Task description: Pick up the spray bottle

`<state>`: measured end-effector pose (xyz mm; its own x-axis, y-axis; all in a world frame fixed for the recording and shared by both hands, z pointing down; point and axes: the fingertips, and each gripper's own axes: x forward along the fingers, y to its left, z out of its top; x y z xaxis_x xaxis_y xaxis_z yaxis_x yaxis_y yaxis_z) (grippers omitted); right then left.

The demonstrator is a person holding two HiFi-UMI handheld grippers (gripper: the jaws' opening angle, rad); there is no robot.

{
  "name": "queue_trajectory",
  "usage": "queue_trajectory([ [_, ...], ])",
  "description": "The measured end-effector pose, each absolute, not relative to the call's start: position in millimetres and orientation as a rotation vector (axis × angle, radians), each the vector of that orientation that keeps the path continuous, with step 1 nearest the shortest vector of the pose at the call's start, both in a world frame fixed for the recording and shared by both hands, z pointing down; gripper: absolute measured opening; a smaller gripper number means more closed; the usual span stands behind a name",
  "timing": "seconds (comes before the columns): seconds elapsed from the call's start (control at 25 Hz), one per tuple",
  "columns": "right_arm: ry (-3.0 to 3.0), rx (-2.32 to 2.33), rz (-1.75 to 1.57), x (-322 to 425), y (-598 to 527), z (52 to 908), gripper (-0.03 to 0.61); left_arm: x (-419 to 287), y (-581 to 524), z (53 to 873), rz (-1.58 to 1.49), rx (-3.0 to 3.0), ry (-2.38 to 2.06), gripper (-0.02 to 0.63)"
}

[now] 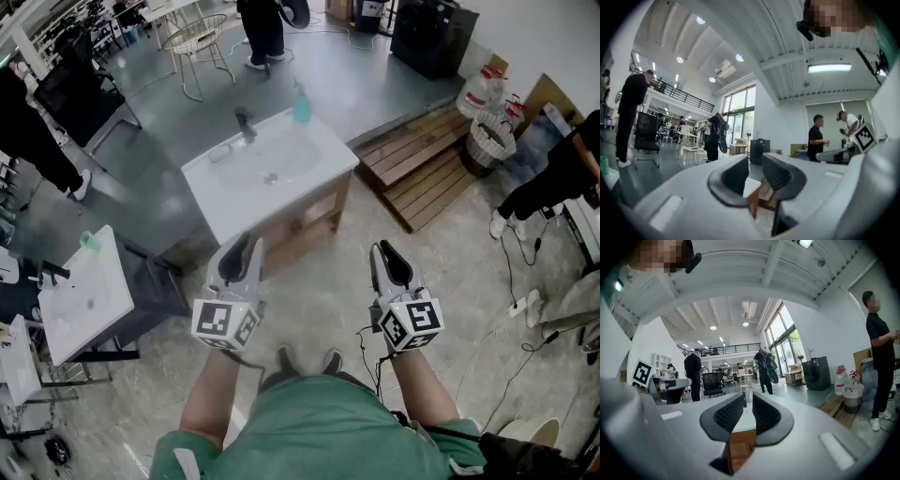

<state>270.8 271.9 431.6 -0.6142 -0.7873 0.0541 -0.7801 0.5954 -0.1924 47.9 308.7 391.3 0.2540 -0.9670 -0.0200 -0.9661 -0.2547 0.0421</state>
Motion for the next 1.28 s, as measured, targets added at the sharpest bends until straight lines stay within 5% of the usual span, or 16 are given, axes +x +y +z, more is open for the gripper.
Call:
queue_trajectory([
  [1.28, 2.596, -1.609, -0.114, 196.9, 228.1, 353.9, 0.061, -118.6, 261.5, 350.1, -0.178, 2.519, -1.937, 0.117],
])
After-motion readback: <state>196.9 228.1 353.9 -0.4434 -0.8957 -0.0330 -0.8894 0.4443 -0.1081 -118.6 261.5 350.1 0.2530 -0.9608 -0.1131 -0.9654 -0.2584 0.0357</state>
